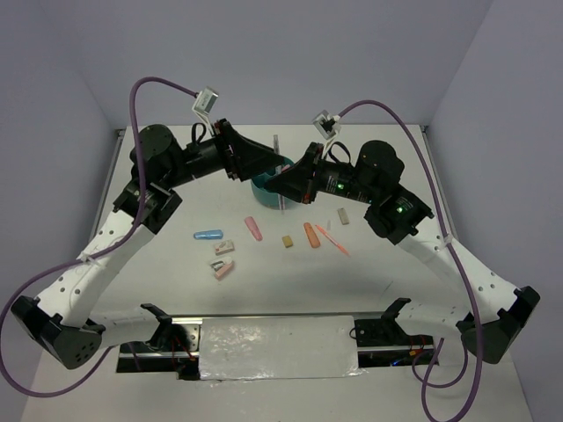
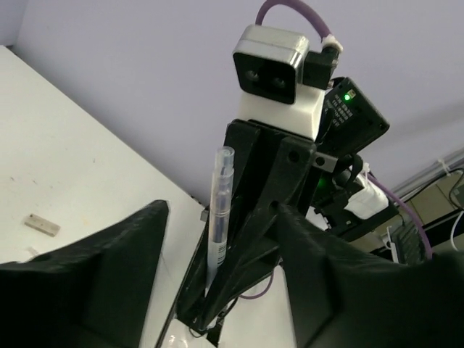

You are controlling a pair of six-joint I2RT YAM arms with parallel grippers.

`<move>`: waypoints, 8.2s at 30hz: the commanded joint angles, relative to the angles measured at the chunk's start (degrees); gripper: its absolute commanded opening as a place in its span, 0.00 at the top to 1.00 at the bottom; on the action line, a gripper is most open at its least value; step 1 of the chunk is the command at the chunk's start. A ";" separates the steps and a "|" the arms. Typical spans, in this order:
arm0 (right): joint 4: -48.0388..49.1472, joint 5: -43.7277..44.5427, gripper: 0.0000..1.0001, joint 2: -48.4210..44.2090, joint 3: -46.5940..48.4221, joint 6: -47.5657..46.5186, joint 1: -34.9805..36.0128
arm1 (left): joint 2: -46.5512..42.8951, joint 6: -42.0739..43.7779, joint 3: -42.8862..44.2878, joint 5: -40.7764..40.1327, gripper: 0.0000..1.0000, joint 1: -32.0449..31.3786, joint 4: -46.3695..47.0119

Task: Sort the stationery into containers
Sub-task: Close the pen cap on the pen, then place the pen in the storage box, then pick up the pen from the center of the board.

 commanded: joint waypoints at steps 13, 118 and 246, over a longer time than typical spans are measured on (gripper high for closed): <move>-1.18 -2.22 1.00 -2.30 0.61 -2.51 0.53 | 2.55 0.29 6.68 -0.80 0.36 2.55 1.28; 6.46 22.74 0.60 42.00 12.83 -25.63 -9.93 | -8.53 12.07 4.04 -43.95 0.01 -1.58 -48.20; -23.87 28.63 0.64 31.62 -17.76 -26.77 -23.56 | -6.51 26.22 6.68 -35.60 0.01 0.53 -55.50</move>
